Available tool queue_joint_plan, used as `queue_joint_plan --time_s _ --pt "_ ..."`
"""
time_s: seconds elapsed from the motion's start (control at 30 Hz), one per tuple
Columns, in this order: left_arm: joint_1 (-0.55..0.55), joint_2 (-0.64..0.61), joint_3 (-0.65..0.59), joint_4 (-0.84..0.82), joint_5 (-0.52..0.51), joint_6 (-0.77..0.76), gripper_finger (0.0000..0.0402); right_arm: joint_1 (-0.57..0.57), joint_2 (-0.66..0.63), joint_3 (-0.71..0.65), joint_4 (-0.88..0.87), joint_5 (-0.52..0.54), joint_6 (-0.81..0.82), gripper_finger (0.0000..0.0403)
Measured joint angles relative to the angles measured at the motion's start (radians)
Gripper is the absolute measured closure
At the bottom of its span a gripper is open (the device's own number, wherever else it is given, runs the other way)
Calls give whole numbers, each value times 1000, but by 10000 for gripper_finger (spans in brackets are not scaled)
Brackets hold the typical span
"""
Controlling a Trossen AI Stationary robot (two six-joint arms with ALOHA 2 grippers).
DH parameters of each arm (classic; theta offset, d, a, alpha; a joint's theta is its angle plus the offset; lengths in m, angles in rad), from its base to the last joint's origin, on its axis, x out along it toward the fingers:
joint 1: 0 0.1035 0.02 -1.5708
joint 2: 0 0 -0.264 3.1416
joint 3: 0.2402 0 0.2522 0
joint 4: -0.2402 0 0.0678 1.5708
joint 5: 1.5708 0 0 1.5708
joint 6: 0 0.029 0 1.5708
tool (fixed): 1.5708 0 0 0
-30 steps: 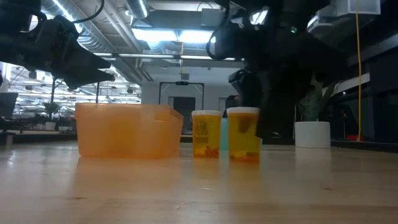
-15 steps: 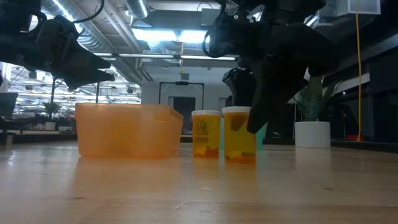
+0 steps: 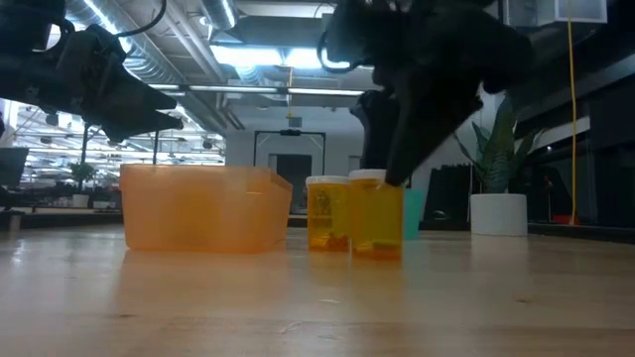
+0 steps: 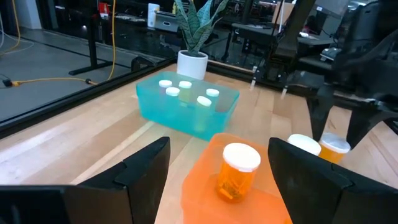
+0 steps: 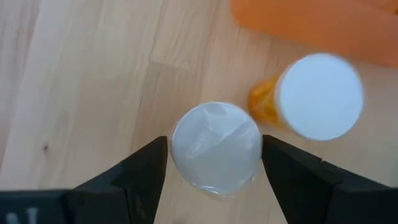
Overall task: Pick and place medicine bottles into bin by pill shape (circle, oval)
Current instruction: Put the large orange medicine bottle into the orange bin
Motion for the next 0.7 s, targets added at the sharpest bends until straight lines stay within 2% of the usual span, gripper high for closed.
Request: queue_joint_plan --time_s 0.23,0.7 --pt "0 0 0 0 0 0 139 0 0 16 -46 0 15 144" --pt "0 0 0 -2 0 0 139 0 35 16 20 0 31 144"
